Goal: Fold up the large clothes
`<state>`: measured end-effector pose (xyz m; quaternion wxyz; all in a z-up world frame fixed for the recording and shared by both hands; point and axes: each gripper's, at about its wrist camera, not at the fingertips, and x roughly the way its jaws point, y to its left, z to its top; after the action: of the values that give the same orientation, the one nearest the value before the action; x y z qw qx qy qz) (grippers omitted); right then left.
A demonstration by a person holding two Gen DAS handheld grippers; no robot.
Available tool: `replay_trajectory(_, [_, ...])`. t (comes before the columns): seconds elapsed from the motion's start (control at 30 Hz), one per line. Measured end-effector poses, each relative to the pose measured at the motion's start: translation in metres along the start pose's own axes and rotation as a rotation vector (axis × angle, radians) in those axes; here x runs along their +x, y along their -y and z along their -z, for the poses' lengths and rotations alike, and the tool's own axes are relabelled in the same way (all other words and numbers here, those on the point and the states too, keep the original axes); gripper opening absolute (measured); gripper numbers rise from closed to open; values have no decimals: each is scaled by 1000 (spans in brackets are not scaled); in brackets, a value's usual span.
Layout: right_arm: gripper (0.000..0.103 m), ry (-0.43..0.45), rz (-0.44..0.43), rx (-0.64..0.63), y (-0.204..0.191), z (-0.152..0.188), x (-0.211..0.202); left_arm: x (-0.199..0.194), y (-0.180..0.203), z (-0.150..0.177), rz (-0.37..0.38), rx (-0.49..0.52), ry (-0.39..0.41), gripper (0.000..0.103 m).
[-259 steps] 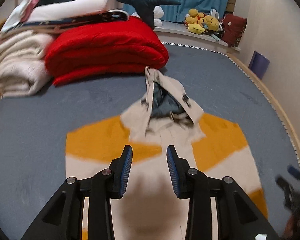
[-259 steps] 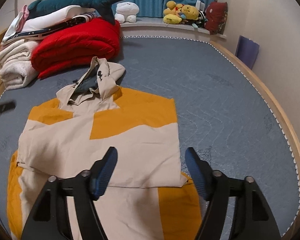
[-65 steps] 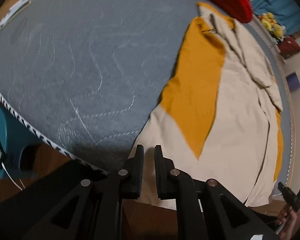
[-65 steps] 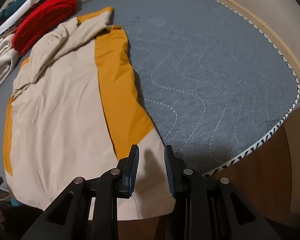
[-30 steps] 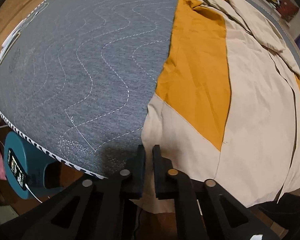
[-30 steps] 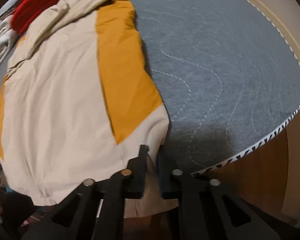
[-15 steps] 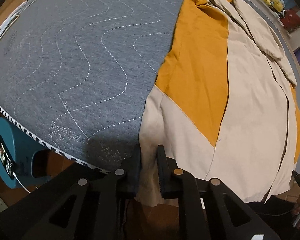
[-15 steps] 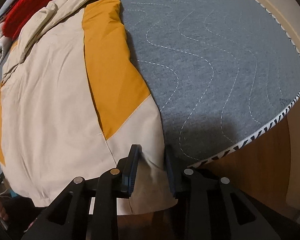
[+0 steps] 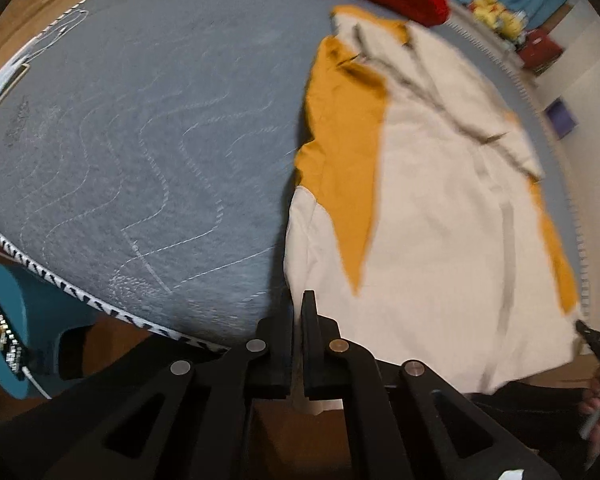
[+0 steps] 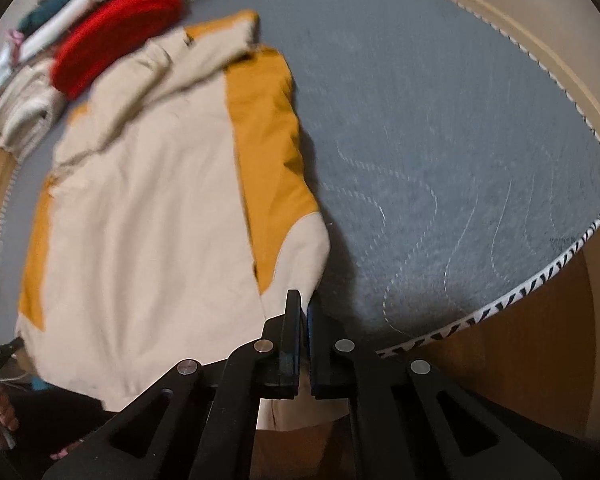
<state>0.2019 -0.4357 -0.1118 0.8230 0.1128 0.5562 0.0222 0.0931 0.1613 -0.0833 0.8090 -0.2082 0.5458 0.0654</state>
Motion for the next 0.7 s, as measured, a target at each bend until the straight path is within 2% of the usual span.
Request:
replay_trajectory(0.1, [3, 57, -80, -26, -5, -4, -36, -30, 8, -5, 58, 35, 37, 1])
replay_trajectory(0.23, [2, 121, -140, -51, -13, -9, -75, -66, 22, -12, 108, 83, 86, 1])
replay_trajectory(0.4, [2, 190, -223, -36, -12, -10, -125, -111, 21, -12, 171, 140, 127, 1])
replay_trajectory(0.53, [2, 242, -269, -56, -12, 1, -167, -143, 5, 3, 222, 148, 119, 1])
replay_trajectory(0.7, [2, 262, -309, -71, -7, 24, -211, -187, -12, 33, 284, 152, 100, 1])
